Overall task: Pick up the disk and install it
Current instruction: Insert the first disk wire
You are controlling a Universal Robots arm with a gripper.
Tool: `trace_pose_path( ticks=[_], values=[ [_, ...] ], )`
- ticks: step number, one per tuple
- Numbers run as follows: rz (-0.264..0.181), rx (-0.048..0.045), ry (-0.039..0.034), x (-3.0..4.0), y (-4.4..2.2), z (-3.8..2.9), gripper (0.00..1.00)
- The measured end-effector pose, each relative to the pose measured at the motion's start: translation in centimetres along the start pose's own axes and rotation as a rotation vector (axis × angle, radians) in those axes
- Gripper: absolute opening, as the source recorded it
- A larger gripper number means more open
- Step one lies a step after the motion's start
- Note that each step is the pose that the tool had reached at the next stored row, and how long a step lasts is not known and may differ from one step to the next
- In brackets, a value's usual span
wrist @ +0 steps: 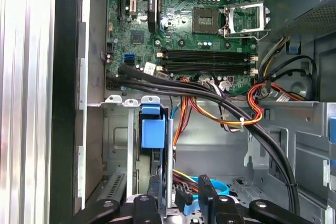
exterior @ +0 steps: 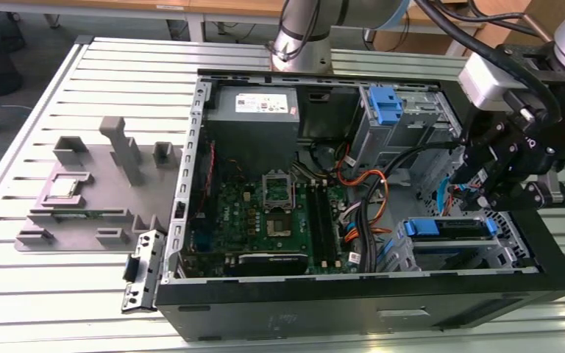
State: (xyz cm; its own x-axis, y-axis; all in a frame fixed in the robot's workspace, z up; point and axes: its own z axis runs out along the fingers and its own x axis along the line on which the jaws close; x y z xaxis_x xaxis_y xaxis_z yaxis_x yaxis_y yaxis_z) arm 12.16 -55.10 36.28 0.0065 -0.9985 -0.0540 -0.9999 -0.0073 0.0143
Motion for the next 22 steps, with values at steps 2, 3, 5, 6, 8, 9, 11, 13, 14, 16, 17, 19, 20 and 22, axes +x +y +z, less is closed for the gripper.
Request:
trace_pose_path(
  ticks=[2, 3, 5, 6, 8, 9, 11, 13, 14, 16, 17, 19, 20, 22],
  values=[
    [0.000, 0.0000, 0.0001, 0.00, -0.28, -0.01, 0.42],
    [0.000, 0.0000, 0.0000, 0.00, -0.43, 0.00, 0.42],
    [0.000, 0.0000, 0.0000, 0.00, -0.73, -0.01, 0.42],
    [0.000, 0.0000, -0.0001, 0.00, -0.88, 0.00, 0.42],
    [0.000, 0.0000, -0.0002, 0.00, -1.09, 0.00, 0.42],
    [0.000, 0.0000, -0.0002, 0.00, -1.10, 0.00, 0.42],
    [0.000, 0.0000, -0.0003, 0.01, -1.10, 0.09, 0.42],
    [0.000, 0.0000, -0.0002, 0.02, -1.11, 0.29, 0.42],
    [0.000, 0.0000, 0.0002, 0.02, -1.11, 0.40, 0.42],
    [0.000, 0.0000, 0.0005, 0.03, -1.11, 0.46, 0.42],
    [0.000, 0.0000, 0.0006, 0.03, -1.11, 0.45, 0.42],
    [0.000, 0.0000, 0.0003, 0.03, -1.11, 0.48, 0.42],
    [0.000, 0.0000, 0.0003, 0.03, -1.11, 0.48, 0.42],
    [0.000, 0.0000, 0.0000, 0.06, -1.11, 0.52, 0.42]
  ],
)
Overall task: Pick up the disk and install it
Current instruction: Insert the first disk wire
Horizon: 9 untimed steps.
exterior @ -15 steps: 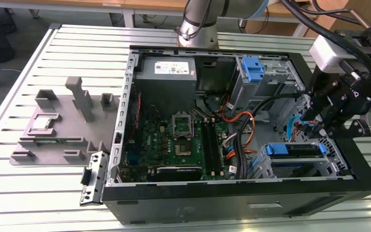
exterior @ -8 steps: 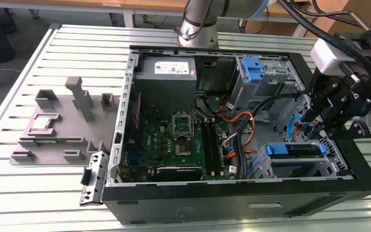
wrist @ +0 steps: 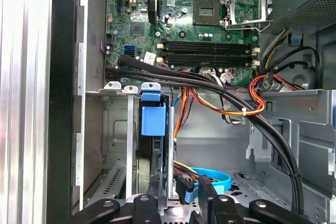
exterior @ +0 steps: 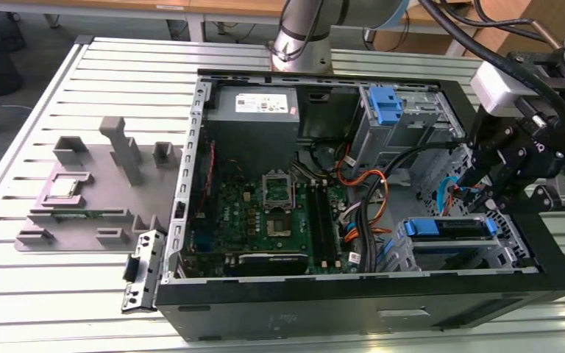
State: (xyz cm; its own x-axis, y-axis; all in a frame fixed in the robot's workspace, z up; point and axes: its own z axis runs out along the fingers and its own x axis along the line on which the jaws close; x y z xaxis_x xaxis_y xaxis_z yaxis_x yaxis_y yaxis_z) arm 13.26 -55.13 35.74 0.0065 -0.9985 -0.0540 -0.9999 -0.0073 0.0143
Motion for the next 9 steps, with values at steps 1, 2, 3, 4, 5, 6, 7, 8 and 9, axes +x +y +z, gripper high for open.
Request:
trace_pose_path(
  ticks=[1, 2, 3, 4, 5, 6, 7, 8, 9],
  values=[
    [0.000, 0.0000, 0.0002, 0.02, 0.00, 0.00, 0.42],
    [0.000, 0.0000, 0.0002, 0.02, 0.00, 0.00, 0.42],
    [0.000, 0.0000, 0.0002, 0.02, 0.00, 0.00, 0.42],
    [0.000, 0.0000, 0.0004, 0.02, 0.00, -0.01, 0.42],
    [0.000, 0.0000, 0.0005, 0.02, 0.00, 0.00, 0.42],
    [0.000, 0.0000, 0.0005, 0.03, 0.00, 0.01, 0.42],
    [0.000, 0.0000, 0.0004, 0.04, 0.00, 0.02, 0.42],
    [0.000, 0.0000, 0.0005, 0.04, 0.00, 0.02, 0.42],
    [0.000, 0.0000, 0.0004, 0.04, 0.00, 0.02, 0.42]
  ],
)
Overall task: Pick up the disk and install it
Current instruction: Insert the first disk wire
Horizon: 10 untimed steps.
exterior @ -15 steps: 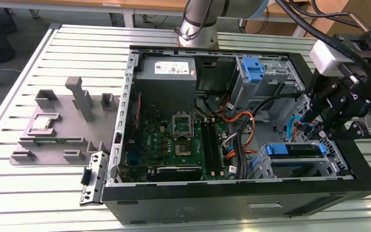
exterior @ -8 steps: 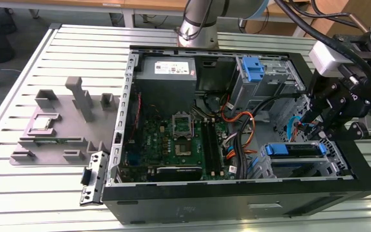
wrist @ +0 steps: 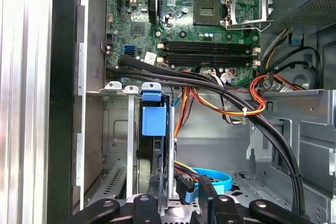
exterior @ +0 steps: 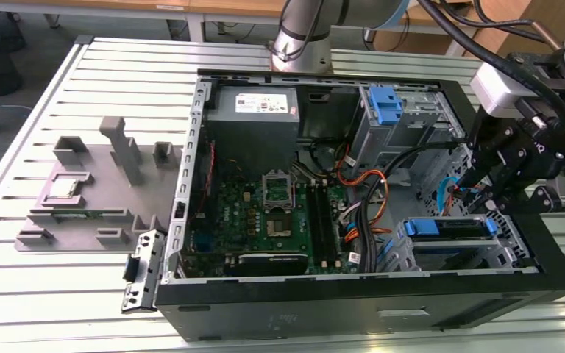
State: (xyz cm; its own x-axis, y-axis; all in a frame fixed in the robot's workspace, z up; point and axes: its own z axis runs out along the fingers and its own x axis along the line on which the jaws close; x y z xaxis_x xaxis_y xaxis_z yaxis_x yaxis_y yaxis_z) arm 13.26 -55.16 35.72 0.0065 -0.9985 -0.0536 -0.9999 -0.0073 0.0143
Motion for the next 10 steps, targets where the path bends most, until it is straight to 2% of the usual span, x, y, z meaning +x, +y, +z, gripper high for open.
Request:
trace_pose_path(
  ticks=[10],
  values=[
    [0.000, 0.0000, -0.0001, 0.08, 0.00, 0.00, 0.42]
  ],
)
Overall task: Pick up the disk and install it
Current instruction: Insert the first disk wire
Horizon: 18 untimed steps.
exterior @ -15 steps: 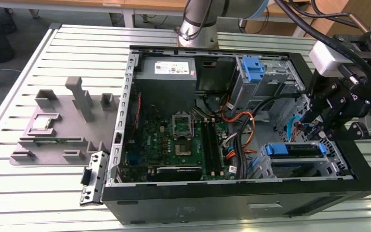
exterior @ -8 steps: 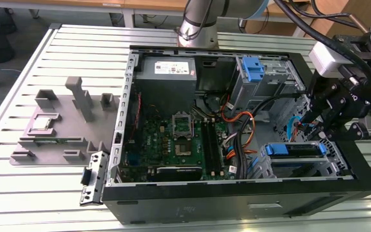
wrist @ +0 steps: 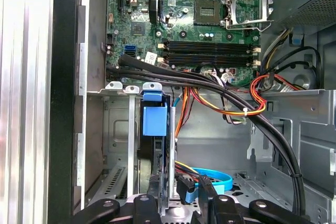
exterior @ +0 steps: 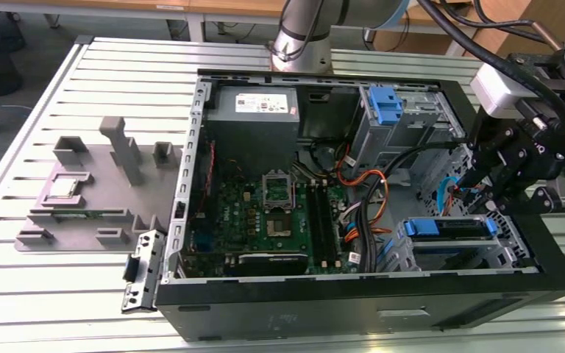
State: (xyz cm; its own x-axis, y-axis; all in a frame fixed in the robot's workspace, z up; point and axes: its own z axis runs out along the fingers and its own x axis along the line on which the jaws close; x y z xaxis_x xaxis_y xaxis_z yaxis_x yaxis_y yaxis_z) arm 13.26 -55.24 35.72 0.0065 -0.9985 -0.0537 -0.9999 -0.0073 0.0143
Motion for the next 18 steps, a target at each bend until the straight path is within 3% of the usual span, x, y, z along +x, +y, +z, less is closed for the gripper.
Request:
trace_pose_path(
  ticks=[5, 6, 10, 11, 18],
  values=[
    [0.000, 0.0000, 0.0001, 0.01, 0.00, 0.00, 0.41],
    [0.000, 0.0000, 0.0000, 0.01, 0.00, 0.00, 0.34],
    [0.000, 0.0000, 0.0000, 0.02, 0.00, 0.00, 0.33],
    [0.000, 0.0000, 0.0001, 0.02, 0.00, 0.00, 0.26],
    [0.000, 0.0000, 0.0000, 0.04, 0.00, 0.00, 0.26]
  ],
)
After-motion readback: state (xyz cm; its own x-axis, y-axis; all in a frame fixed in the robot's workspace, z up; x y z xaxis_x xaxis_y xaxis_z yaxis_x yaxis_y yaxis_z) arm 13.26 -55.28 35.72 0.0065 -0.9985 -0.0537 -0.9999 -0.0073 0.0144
